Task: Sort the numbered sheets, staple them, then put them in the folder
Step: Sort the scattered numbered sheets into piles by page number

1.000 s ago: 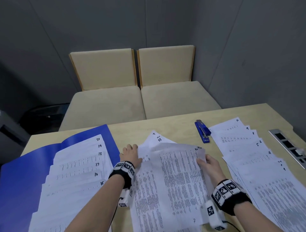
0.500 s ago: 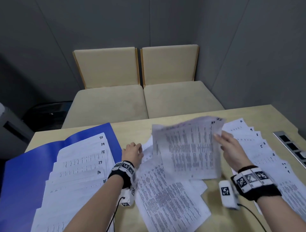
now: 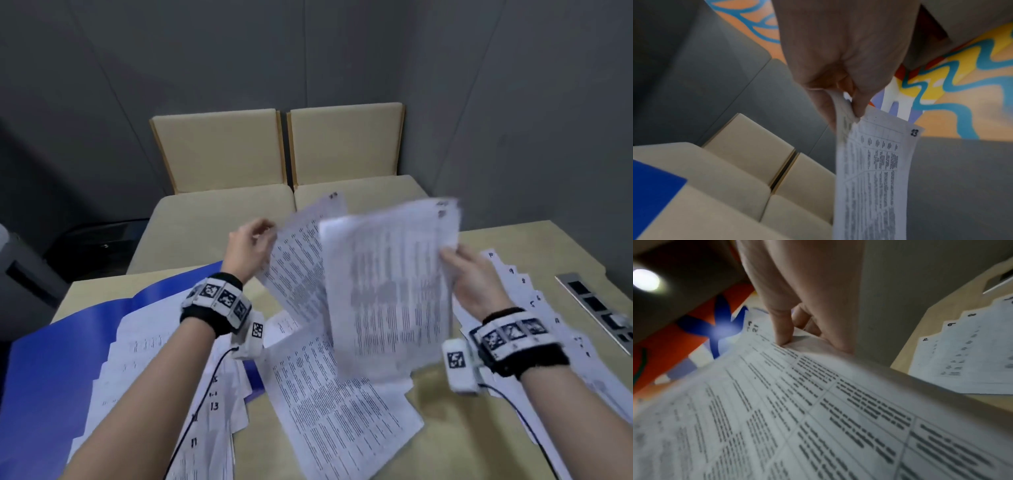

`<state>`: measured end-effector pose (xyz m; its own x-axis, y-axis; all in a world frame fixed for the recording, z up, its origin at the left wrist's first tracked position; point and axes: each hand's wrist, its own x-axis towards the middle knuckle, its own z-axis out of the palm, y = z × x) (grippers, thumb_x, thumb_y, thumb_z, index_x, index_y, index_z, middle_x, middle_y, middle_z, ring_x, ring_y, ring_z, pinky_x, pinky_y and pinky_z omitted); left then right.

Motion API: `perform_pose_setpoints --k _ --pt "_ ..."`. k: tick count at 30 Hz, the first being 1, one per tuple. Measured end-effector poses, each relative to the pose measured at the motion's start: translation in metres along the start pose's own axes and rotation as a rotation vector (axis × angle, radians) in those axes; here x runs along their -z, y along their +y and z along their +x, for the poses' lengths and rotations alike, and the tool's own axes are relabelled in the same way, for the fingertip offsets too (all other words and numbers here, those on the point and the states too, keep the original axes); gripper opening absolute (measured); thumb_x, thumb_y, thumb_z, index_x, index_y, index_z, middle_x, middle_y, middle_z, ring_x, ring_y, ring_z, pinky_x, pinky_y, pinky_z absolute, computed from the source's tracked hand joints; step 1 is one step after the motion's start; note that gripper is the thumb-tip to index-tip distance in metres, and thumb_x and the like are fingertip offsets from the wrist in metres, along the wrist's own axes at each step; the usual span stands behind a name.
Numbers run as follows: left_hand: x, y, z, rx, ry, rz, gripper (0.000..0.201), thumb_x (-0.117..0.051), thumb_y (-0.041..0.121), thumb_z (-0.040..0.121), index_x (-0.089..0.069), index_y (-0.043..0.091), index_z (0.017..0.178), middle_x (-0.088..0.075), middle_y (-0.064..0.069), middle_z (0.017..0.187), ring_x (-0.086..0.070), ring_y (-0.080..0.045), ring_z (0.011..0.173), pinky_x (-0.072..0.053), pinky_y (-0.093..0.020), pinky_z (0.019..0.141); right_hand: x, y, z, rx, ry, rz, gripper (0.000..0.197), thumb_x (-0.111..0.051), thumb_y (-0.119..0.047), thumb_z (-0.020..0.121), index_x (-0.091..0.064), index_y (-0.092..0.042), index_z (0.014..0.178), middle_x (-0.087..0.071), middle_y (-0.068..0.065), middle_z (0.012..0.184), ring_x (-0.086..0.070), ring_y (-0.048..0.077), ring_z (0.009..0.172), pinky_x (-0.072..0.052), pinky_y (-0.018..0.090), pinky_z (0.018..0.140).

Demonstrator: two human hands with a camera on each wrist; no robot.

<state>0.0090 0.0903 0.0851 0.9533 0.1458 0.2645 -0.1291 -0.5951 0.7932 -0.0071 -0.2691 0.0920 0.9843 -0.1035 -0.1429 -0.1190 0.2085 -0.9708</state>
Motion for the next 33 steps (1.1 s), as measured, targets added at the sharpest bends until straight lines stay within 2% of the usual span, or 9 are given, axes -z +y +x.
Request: perform_pose_setpoints --k 5,9,13,15,17,23,28,31,33 --pt "0.02 0.02 0.014 0.075 -0.008 -0.193 0.005 -0.057 0.009 0.092 -0.061 0.01 0.095 -0.055 0.006 0.071 -0.051 0.002 0.056 -0.039 -0.011 0.055 -0.019 0.037 -0.015 -0.186 -0.098 -0.196 0.021 -0.055 -0.004 0.091 -0.063 -0.002 0.11 -0.072 0.012 0.1 -0.07 0.025 0.086 -0.057 0.035 0.076" --pt "0.017 0.011 0.008 0.224 -0.154 -0.266 0.012 -0.058 0.011 0.093 -0.058 0.017 0.082 -0.053 0.003 0.059 -0.041 -0.002 0.034 -0.031 -0.014 0.032 -0.027 0.051 -0.013 -0.249 -0.155 -0.25 0.031 -0.055 0.002 0.089 -0.059 -0.002 0.119 -0.069 0.016 0.108 -0.066 0.036 0.099 -0.053 0.049 0.089" --pt "0.006 -0.013 -0.008 0.298 -0.316 -0.289 0.008 -0.058 0.006 0.091 -0.061 0.012 0.089 -0.063 0.007 0.06 -0.053 -0.001 0.044 -0.039 -0.011 0.04 -0.029 0.063 -0.011 -0.272 -0.17 -0.316 0.034 -0.059 0.004 0.086 -0.056 -0.008 0.117 -0.067 0.016 0.113 -0.066 0.032 0.101 -0.052 0.048 0.091" --pt "-0.004 -0.032 -0.019 0.344 -0.414 -0.282 0.009 -0.066 0.015 0.086 -0.065 0.01 0.093 -0.066 -0.006 0.075 -0.059 -0.014 0.062 -0.046 -0.021 0.059 -0.027 0.074 -0.01 -0.295 -0.171 -0.377 0.038 -0.063 0.002 0.084 -0.053 -0.011 0.118 -0.065 0.016 0.115 -0.066 0.029 0.102 -0.052 0.046 0.092" --pt "-0.014 -0.053 -0.03 0.412 -0.488 -0.302 0.023 -0.071 0.029 0.075 -0.068 0.013 0.091 -0.061 -0.015 0.083 -0.053 -0.023 0.075 -0.04 -0.037 0.069 -0.026 0.084 -0.011 -0.333 -0.164 -0.418 0.041 -0.065 0.003 0.082 -0.049 -0.012 0.117 -0.066 0.017 0.112 -0.067 0.03 0.099 -0.054 0.045 0.087" --pt "-0.035 -0.059 -0.054 0.423 -0.585 -0.277 0.003 -0.058 0.01 0.093 -0.061 0.008 0.093 -0.04 0.005 0.051 -0.03 -0.006 0.034 -0.023 -0.014 0.034 -0.035 0.106 -0.016 -0.377 -0.175 -0.428 0.049 -0.058 0.009 0.083 -0.045 -0.019 0.121 -0.061 0.017 0.109 -0.065 0.03 0.091 -0.054 0.029 0.064" --pt "-0.044 -0.053 -0.057 0.375 -0.677 -0.278 0.005 -0.059 0.012 0.093 -0.063 0.009 0.092 -0.045 0.004 0.053 -0.034 -0.007 0.038 -0.027 -0.015 0.035 -0.032 0.126 -0.003 -0.292 -0.139 -0.683 0.013 -0.062 -0.004 0.083 -0.061 -0.011 0.092 -0.065 0.013 0.102 -0.062 0.027 0.097 -0.05 0.037 0.086" --pt "-0.052 -0.054 -0.062 0.395 -0.727 -0.267 0.014 -0.061 0.025 0.091 -0.067 0.013 0.09 -0.054 -0.004 0.064 -0.046 -0.015 0.054 -0.036 -0.018 0.047 -0.022 0.129 -0.009 -0.253 -0.157 -0.806 0.01 -0.063 -0.014 0.084 -0.056 -0.008 0.088 -0.055 0.005 0.084 -0.052 0.02 0.081 -0.039 0.031 0.071" --pt "-0.058 -0.058 -0.067 0.447 -0.634 -0.234 0.025 -0.054 0.034 0.095 -0.066 0.014 0.088 -0.056 -0.007 0.074 -0.052 -0.018 0.065 -0.044 -0.021 0.051 -0.006 0.132 -0.01 -0.235 -0.08 -0.789 0.008 -0.061 -0.016 0.085 -0.056 -0.01 0.083 -0.055 0.001 0.076 -0.051 0.021 0.076 -0.039 0.031 0.068"
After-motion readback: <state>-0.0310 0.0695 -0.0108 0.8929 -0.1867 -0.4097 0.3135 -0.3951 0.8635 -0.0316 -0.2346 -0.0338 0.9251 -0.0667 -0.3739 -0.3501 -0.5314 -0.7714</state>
